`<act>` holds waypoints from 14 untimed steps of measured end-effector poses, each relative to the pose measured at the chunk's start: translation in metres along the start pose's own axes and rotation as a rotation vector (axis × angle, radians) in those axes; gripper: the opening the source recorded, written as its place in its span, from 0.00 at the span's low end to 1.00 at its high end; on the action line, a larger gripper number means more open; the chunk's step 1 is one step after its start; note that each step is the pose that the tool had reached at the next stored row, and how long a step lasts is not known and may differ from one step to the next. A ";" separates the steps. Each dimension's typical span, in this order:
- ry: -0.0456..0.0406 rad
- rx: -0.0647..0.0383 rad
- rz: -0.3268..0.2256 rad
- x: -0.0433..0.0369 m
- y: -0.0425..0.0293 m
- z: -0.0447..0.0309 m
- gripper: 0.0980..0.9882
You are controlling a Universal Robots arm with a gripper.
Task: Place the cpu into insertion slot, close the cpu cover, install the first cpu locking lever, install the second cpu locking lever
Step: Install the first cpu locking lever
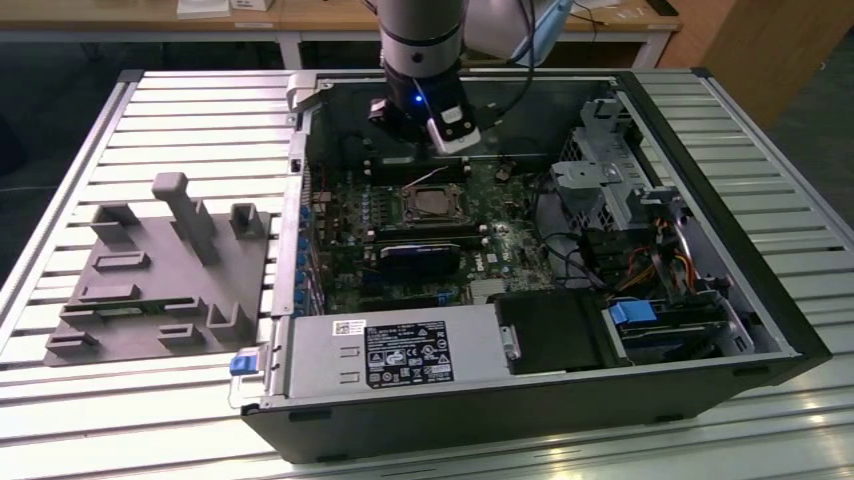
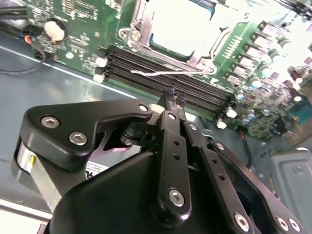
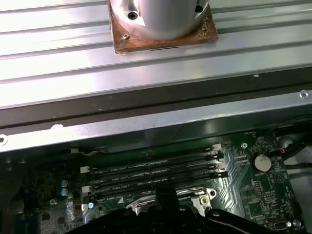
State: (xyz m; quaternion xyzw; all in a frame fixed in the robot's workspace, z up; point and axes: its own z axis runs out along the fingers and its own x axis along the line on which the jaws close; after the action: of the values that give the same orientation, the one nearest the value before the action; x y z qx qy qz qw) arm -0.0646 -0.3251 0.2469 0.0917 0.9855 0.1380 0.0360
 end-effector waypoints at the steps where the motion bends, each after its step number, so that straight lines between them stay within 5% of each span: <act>1: -0.0084 -0.002 -0.002 0.0001 -0.0001 0.0005 0.00; 6: -0.0447 -0.006 -0.013 0.0005 -0.0009 0.0029 0.00; 14: -0.0614 -0.008 -0.018 0.0010 -0.0034 0.0114 0.00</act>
State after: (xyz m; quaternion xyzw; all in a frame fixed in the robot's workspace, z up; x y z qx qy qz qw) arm -0.0651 -0.3251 0.2349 0.0871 0.9842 0.1387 0.0678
